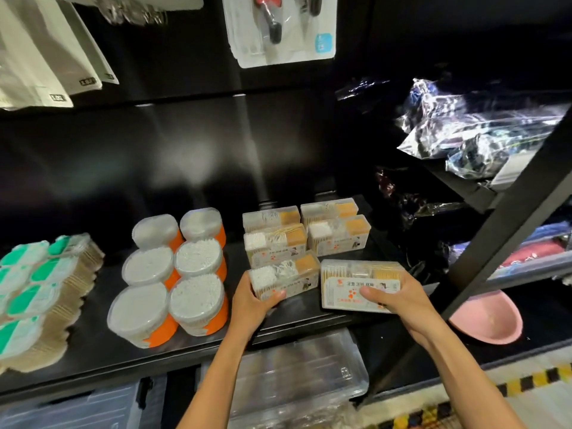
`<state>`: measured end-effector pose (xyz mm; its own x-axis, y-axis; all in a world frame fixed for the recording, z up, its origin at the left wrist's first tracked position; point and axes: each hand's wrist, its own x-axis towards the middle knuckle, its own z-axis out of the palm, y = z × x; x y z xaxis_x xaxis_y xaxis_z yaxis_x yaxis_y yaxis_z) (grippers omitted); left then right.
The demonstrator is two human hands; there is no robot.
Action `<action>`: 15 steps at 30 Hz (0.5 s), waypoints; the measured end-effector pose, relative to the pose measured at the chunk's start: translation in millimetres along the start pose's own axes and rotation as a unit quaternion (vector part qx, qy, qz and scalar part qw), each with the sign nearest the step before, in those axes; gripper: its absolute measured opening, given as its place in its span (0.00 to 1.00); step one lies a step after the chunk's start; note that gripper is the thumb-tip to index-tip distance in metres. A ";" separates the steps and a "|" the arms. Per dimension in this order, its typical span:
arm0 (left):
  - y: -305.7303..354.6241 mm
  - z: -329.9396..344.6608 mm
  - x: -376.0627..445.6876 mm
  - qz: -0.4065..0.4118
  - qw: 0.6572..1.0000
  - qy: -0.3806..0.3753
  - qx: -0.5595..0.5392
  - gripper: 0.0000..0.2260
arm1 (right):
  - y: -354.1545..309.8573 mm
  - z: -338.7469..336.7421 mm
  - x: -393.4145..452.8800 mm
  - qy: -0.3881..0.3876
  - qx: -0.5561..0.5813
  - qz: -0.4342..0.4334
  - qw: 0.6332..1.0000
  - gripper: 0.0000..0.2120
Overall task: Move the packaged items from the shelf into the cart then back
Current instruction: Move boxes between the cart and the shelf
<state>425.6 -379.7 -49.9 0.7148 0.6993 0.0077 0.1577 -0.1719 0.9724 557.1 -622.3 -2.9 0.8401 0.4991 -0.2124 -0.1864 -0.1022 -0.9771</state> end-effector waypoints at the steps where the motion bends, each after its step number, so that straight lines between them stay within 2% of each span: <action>1: 1.4 0.7 -0.1 0.005 1.000 0.018 0.009 0.26 | 0.2 -0.4 3.0 -0.001 0.001 0.003 1.000 0.32; 6: -0.6 8.6 -3.2 0.011 0.993 0.117 0.000 0.27 | 1.5 -2.7 16.6 -0.003 -0.001 0.018 1.000 0.33; 15: -4.1 10.2 -0.7 0.018 0.991 0.135 -0.001 0.27 | 4.9 -10.1 34.3 0.015 -0.025 0.031 0.999 0.37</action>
<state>431.4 -386.6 -56.3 0.5120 0.8526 0.1042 0.1333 -0.1988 0.9709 590.1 -614.4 -15.1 0.8434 0.4640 -0.2710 -0.2131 -0.1742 -0.9614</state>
